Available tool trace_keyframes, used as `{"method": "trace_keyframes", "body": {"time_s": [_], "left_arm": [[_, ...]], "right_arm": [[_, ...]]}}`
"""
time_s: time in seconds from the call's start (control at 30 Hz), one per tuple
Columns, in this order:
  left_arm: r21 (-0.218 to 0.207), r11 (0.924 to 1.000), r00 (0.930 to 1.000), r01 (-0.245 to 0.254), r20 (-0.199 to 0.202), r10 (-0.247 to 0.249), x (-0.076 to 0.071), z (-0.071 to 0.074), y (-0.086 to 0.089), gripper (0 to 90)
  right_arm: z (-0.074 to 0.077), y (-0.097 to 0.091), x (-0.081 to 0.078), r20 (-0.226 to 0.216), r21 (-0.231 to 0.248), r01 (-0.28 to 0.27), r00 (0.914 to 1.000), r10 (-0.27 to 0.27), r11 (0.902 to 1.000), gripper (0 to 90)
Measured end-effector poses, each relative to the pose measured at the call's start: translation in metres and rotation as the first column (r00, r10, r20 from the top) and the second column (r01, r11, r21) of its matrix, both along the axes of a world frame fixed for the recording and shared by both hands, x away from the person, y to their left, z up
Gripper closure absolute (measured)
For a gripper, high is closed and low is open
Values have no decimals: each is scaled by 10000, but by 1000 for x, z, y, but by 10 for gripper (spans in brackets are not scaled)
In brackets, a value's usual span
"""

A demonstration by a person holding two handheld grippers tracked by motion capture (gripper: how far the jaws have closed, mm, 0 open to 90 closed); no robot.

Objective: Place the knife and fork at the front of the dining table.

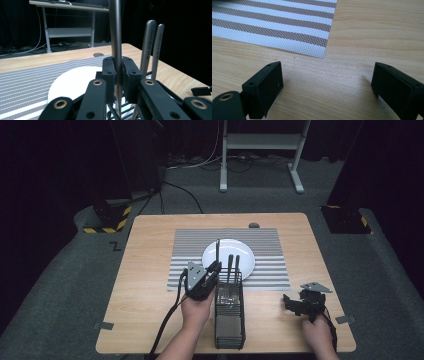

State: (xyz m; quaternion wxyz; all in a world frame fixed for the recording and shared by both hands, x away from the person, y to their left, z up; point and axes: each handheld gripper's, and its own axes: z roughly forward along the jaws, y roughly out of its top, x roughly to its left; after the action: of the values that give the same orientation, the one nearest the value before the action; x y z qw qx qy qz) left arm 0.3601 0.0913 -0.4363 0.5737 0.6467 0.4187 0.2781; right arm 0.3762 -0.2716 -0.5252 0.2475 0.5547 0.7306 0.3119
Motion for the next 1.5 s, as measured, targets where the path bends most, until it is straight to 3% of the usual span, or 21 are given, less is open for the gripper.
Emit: {"method": "trace_keyframes", "body": {"time_s": [0.57, 0.8, 0.9, 1.5], "left_arm": [[-205, 9998, 9996, 39, 278, -33, -9, -1, -4, 823], [-484, 9985, 9979, 238, 613, -208, -12, 4, -4, 825], [-372, 9989, 9960, 279, 855, -246, -14, 7, -4, 825], [-628, 9967, 9796, 515, 1975, -381, -29, 27, 1, 825]], "right_arm": [[0, 0, 0, -1, 1, 2, 10000, -2, 10000, 99], [0, 0, 0, -1, -1, 2, 10000, -2, 10000, 99], [0, 0, 0, 0, -2, 1, 10000, -1, 10000, 99], [0, 0, 0, 13, -12, -12, 10000, 12, 10000, 102]]}}
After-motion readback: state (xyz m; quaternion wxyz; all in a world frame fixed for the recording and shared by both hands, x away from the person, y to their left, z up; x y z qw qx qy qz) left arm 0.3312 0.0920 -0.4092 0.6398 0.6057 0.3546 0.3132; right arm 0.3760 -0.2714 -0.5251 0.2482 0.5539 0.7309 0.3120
